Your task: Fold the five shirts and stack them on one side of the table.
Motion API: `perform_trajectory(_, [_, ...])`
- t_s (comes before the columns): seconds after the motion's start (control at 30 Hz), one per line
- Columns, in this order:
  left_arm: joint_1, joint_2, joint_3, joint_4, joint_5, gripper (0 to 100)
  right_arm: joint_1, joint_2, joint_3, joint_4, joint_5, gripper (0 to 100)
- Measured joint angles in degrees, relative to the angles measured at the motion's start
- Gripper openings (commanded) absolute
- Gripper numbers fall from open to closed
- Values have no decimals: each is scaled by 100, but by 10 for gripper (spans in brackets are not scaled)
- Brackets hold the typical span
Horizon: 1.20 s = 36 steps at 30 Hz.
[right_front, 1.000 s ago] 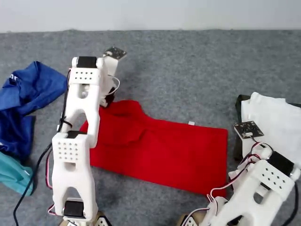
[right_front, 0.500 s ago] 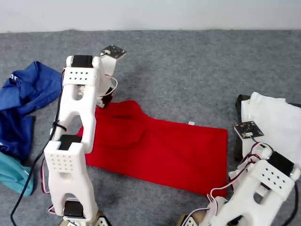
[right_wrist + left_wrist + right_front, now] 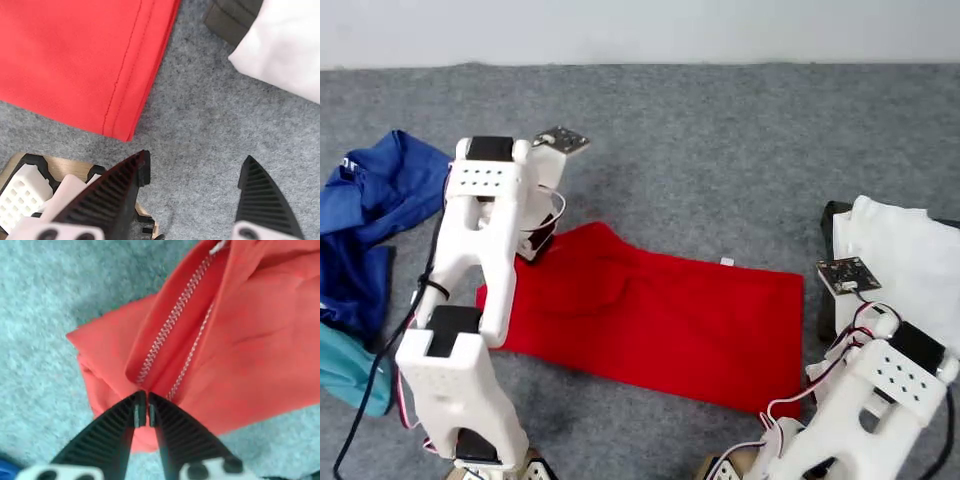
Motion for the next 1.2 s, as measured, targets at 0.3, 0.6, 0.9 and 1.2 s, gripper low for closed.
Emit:
perform_trajectory(0.3, [0,-9,378,0,-123,12,0,0,0,0,0,288])
perform_trajectory(0.6, [0,-9,1020,0,-325,12,0,0,0,0,0,288])
perform_trajectory(0.9, [0,-9,1873,-756,-431,14,9,0,0,0,0,288])
perform_trajectory(1.2, [0,-299,1890,-571,-404,60,9,0,0,0,0,288])
